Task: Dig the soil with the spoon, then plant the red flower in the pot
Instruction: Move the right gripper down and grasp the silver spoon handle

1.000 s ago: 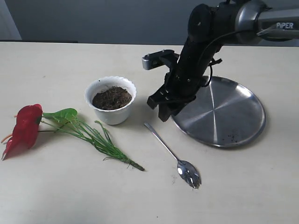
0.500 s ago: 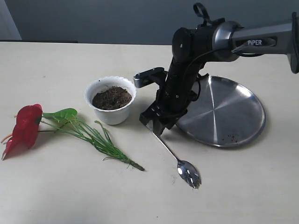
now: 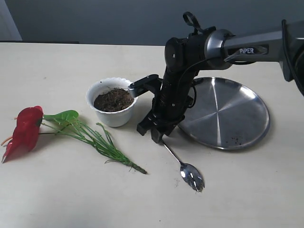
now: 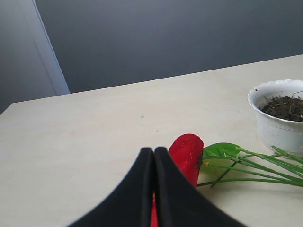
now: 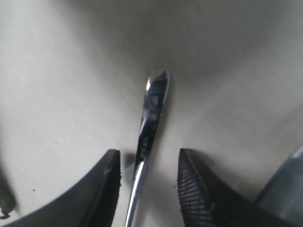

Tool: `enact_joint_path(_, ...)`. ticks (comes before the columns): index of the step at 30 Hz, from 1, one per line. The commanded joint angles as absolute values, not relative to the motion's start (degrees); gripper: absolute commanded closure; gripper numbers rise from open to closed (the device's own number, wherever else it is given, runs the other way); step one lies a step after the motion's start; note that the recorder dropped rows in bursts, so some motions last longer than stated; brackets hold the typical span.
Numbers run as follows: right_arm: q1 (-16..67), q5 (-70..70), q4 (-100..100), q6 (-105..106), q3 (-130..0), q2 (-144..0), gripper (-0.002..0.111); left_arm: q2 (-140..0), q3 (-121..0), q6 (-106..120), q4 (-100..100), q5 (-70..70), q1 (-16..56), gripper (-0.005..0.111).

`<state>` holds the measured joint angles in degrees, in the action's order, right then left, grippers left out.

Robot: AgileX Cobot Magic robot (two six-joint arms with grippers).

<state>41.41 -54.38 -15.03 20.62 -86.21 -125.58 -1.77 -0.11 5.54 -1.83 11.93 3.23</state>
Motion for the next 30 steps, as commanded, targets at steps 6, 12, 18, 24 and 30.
enact_joint_path(6, 41.44, -53.22, -14.2, 20.07, -86.64, -125.57, 0.069, -1.34, 0.0, 5.49, -1.77, 11.52, 3.01, 0.106)
enact_joint_path(12, 41.44, -53.36, -14.07, 19.45, -86.64, -126.63, 0.069, -1.34, 0.0, 5.49, -1.77, 11.52, 3.01, 0.106)
enact_joint_path(18, 41.92, -53.9, -14.41, 17.81, -86.64, -128.41, 0.069, -1.34, 0.0, 5.49, -1.77, 11.52, 3.01, 0.106)
enact_joint_path(24, 44.29, -55.28, -13.02, 17.44, -86.64, -128.53, 0.109, -1.34, 0.0, 5.49, -1.77, 11.52, 3.01, 0.106)
enact_joint_path(30, 44.42, -60.65, -12.91, 16.23, -86.64, -125.09, 0.109, -1.34, 0.0, 5.49, -1.77, 11.52, 3.01, 0.106)
